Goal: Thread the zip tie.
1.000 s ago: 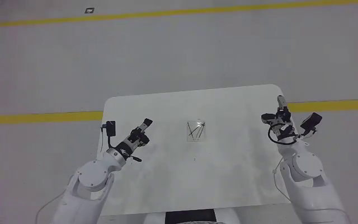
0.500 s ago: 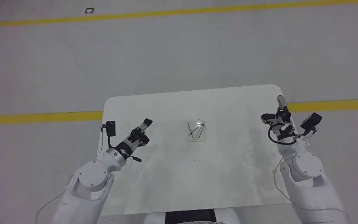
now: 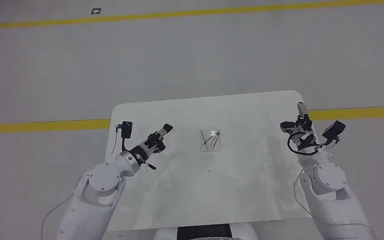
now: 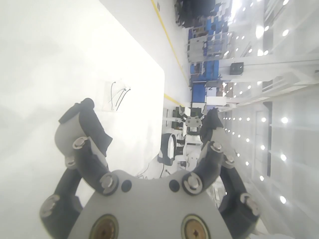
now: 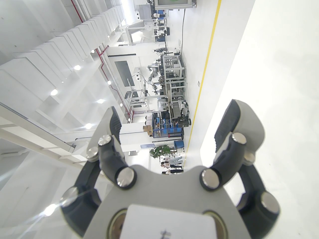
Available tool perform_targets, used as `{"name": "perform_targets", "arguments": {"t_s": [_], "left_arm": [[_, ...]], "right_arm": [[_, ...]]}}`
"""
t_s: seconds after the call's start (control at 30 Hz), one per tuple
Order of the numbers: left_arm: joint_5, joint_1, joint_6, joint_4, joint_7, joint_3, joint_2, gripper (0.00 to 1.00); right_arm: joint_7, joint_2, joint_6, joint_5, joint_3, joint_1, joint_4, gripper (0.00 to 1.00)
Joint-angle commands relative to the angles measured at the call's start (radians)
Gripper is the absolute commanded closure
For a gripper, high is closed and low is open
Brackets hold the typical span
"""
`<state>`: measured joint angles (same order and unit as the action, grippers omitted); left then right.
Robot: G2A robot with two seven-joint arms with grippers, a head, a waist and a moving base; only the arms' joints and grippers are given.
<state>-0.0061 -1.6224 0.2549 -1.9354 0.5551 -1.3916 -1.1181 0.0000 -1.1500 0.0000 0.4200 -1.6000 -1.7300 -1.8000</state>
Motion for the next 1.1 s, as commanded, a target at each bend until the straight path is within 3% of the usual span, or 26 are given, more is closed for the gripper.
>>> {"name": "perform_targets", "arguments": {"t_s": [0.0,0.07,0.13,0.17,0.8,0.83,1.0,1.07], "left_arm": [[0.058,0.055,0.058,0.009,0.054,0.048,0.002,0.0],[0.095,0.1,0.085,0.03,0.097,0.101,0.001,0.0],[0.14,0.14,0.085,0.072,0.13,0.147,-0.001,0.0],[0.21,0.159,0.085,0.086,0.093,0.161,-0.001,0.0],[0.208,0.166,0.078,0.077,0.097,0.164,-0.001,0.0],[0.208,0.181,0.074,0.075,0.11,0.173,-0.002,0.0],[0.282,0.318,0.085,0.11,0.218,0.28,-0.011,0.0],[0.297,0.362,0.085,0.129,0.228,0.323,-0.019,0.0]], "right_arm": [[0.0,0.0,0.0,0.0,0.0,0.0,0.0,0.0],[0.0,0.0,0.0,0.0,0.0,0.0,0.0,0.0],[0.0,0.0,0.0,0.0,0.0,0.0,0.0,0.0],[0.0,0.0,0.0,0.0,0.0,0.0,0.0,0.0],[0.0,0.0,0.0,0.0,0.0,0.0,0.0,0.0],[0.0,0.0,0.0,0.0,0.0,0.0,0.0,0.0],[0.0,0.0,0.0,0.0,0.0,0.0,0.0,0.0],[0.0,0.0,0.0,0.0,0.0,0.0,0.0,0.0]]}}
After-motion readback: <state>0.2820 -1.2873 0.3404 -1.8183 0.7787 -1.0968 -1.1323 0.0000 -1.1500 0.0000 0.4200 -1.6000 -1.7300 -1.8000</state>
